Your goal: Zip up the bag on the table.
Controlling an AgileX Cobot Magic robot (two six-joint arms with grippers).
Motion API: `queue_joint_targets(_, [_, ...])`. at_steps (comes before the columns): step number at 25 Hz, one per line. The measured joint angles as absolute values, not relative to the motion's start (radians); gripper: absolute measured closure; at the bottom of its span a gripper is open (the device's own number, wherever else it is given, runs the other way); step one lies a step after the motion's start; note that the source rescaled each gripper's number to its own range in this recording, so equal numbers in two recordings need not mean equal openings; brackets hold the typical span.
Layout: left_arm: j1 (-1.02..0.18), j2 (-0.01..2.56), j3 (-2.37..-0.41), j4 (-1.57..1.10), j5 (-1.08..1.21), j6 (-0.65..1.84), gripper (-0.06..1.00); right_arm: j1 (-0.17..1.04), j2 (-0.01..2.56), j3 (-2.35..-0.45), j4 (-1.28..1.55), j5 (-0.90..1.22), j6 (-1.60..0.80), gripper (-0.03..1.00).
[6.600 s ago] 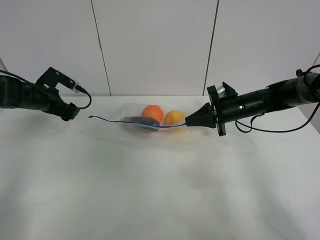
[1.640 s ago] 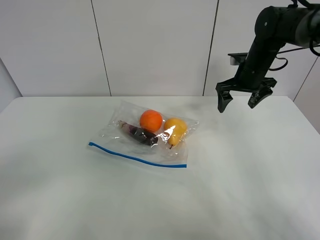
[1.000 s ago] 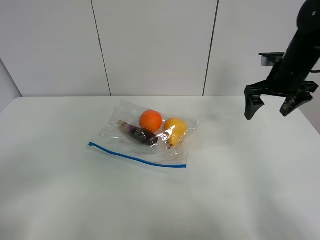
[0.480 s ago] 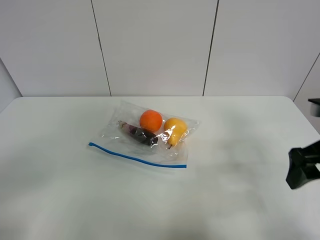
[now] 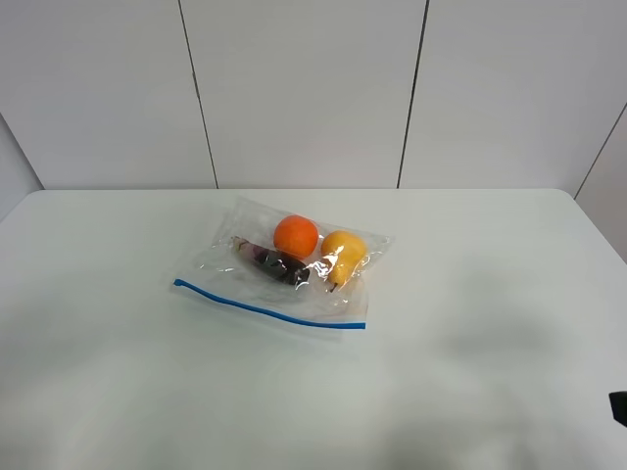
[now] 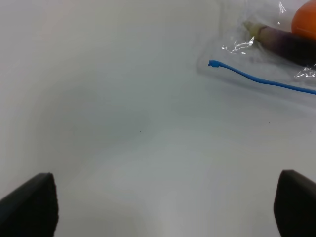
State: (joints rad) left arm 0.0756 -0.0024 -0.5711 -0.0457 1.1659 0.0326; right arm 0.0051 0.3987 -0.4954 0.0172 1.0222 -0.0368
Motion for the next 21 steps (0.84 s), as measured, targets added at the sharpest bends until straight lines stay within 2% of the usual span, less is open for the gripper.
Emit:
queue_joint_targets(9, [0.076, -0.002, -0.571, -0.046, 1.166, 0.033, -0.05, 0.005, 0.008, -0.491, 0.013, 1.023, -0.026, -0.03])
queue_joint_targets(21, [0.076, -0.002, -0.571, -0.046, 1.166, 0.033, -0.05, 0.005, -0.008, -0.489, 0.014, 1.024, -0.022, -0.03])
